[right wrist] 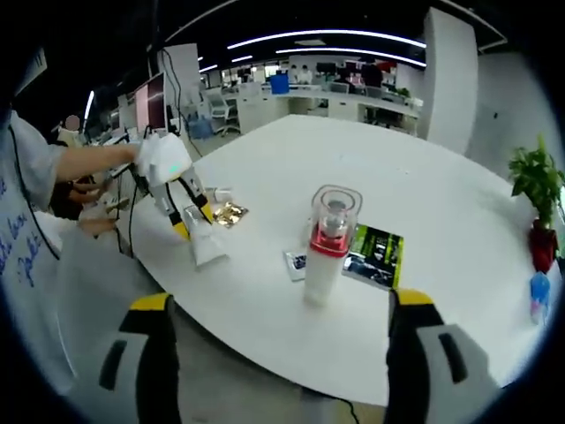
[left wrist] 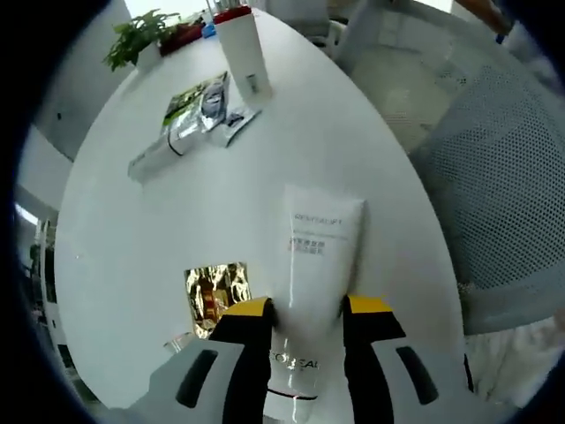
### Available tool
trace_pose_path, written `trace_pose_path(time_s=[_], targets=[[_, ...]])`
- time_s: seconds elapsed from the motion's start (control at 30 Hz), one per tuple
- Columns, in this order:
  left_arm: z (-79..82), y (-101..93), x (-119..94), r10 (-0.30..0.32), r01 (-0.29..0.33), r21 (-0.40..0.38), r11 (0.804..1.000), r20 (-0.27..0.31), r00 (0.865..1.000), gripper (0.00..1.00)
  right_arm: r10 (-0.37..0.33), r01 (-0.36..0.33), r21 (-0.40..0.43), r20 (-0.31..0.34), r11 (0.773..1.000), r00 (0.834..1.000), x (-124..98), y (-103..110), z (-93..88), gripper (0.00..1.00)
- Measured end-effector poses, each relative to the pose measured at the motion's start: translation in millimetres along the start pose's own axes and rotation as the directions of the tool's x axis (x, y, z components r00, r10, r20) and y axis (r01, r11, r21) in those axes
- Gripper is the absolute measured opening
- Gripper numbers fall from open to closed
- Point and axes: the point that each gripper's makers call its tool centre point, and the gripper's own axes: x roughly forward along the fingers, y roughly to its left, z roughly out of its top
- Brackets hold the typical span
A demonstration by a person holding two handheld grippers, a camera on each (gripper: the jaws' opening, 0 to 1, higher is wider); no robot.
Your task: Arrange the skincare products in the storage area until every visible bottle or jar stands upright without overlapping.
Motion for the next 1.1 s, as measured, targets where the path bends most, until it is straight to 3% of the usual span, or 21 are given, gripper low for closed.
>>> trace_pose_path(time_s=[0.27, 0.37, 0.57, 0.67, 0.77, 0.97, 1.07, 1.1], targets=[[27.3, 6.8, -14.6, 0.106, -0.097, -0.104, 0.99, 0.092, 0.99, 0.25, 0.062, -0.062, -0.01, 0.036, 0.998, 0.997, 0.5, -7.2, 2.1, 1.0], [33.5, 4.8, -17.5, 0.117, -0.106, -0.112, 0.988, 0.094, 0.989, 0.25, 0.084, -0.084, -0.021, 0.034, 0.996, 0.996, 1.9, -5.9, 0.9, 1.0], [56.9, 4.3, -26.6, 0.179, -0.155, -0.16, 0.975, 0.15, 0.972, 0.25, 0.121, -0.119, -0.034, 0.057, 0.992, 0.991, -0.3, -3.2, 4.3, 1.0], [67.3, 3.9, -30.3, 0.203, -0.166, -0.198, 0.966, 0.183, 0.962, 0.25, 0.135, -0.134, -0.024, 0.082, 0.991, 0.987, -2.0, -2.5, 8.1, 0.99], [79.6, 7.7, -34.0, 0.242, -0.174, -0.27, 0.947, 0.244, 0.939, 0.25, 0.143, -0.142, -0.016, 0.112, 0.99, 0.983, -2.9, -2.5, 12.3, 0.95], [94.3, 7.2, -39.7, 0.276, -0.182, -0.32, 0.93, 0.281, 0.919, 0.25, 0.153, -0.152, -0.016, 0.12, 0.988, 0.981, -5.1, -2.9, 12.8, 0.88], [105.9, 9.8, -44.0, 0.314, -0.199, -0.352, 0.915, 0.309, 0.898, 0.25, 0.175, -0.176, -0.003, 0.14, 0.984, 0.975, -7.9, -1.9, 15.4, 0.82], [108.4, 9.4, -44.7, 0.316, -0.198, -0.357, 0.913, 0.312, 0.896, 0.25, 0.183, -0.184, -0.001, 0.139, 0.983, 0.973, -8.1, -0.6, 15.2, 0.81]])
